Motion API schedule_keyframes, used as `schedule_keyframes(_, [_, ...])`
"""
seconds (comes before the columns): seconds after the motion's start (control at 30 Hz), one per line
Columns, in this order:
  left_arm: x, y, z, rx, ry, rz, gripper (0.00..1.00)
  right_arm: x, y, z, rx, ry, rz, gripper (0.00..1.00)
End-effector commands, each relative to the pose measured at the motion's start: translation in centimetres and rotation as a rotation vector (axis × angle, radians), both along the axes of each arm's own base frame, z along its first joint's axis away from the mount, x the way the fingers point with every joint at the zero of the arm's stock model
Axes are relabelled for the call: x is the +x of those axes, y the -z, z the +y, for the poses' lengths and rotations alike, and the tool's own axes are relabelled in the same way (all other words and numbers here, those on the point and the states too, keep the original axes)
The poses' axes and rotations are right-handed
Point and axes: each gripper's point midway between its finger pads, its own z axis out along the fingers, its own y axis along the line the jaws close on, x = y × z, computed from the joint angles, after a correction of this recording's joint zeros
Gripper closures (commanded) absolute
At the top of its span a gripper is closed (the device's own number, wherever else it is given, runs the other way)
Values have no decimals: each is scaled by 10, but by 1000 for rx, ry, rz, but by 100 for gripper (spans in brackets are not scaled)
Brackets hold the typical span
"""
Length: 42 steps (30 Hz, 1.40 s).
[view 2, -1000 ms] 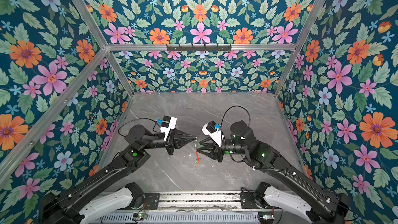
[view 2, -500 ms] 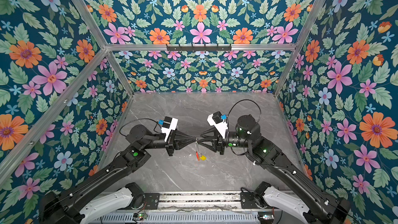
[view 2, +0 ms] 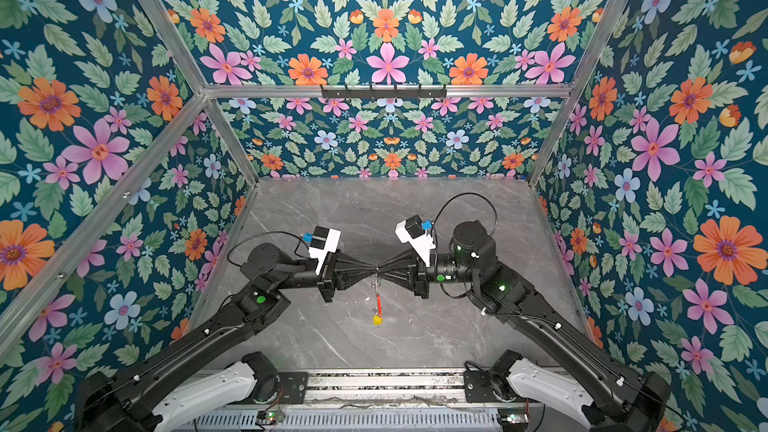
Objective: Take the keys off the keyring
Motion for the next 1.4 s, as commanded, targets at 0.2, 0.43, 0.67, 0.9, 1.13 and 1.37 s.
schedule_keyframes(0.2, [0,-11,1,-40,-5,-23,100,-2,-4,1,17,-17,-20,100])
schedule_keyframes(0.43, [6,-3,-2,17,-20,25,88,1,7,-6,-94,29,15,100])
schedule_keyframes(0.67, [8,11,-6,146,-7,73,72,1,35,-23,-310,87,75,100])
schedule_keyframes(0.9, [4,26,-13,282,66,112,69,4,38,-33,-433,113,81,100])
schedule_keyframes(1.13, [2,32,-17,311,115,118,66,1,35,-28,-481,80,70,100])
schedule_keyframes(1.37, [1,35,-20,318,147,129,67,1,33,-22,-491,67,64,100])
